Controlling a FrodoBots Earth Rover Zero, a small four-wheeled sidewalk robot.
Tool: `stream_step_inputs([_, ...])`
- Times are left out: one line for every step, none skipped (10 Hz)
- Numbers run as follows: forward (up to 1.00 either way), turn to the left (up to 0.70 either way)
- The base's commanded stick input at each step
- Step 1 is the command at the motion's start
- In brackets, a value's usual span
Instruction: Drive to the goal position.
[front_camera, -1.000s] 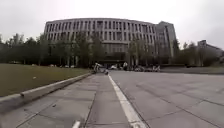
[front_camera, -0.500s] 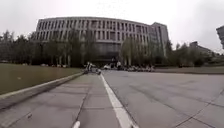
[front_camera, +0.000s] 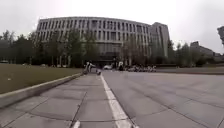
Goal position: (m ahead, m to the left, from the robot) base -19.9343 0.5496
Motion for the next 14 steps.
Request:
stream_step_inputs([0.70,-0.02])
stream_step_inputs([0.70,-0.08])
stream_step_inputs([0.70,-0.32])
stream_step_inputs([0.70,-0.13])
stream_step_inputs([0.70,-0.01])
stream_step_inputs([0.70,0.00])
stream_step_inputs([0.70,0.00])
stream_step_inputs([0.70,0.00])
stream_step_inputs([0.70,0.00])
stream_step_inputs([0.70,0.06])
stream_step_inputs([0.70,0.35])
stream_step_inputs([0.70,0.35])
stream_step_inputs([0.70,0.35])
stream_step_inputs([0.70,0.35])
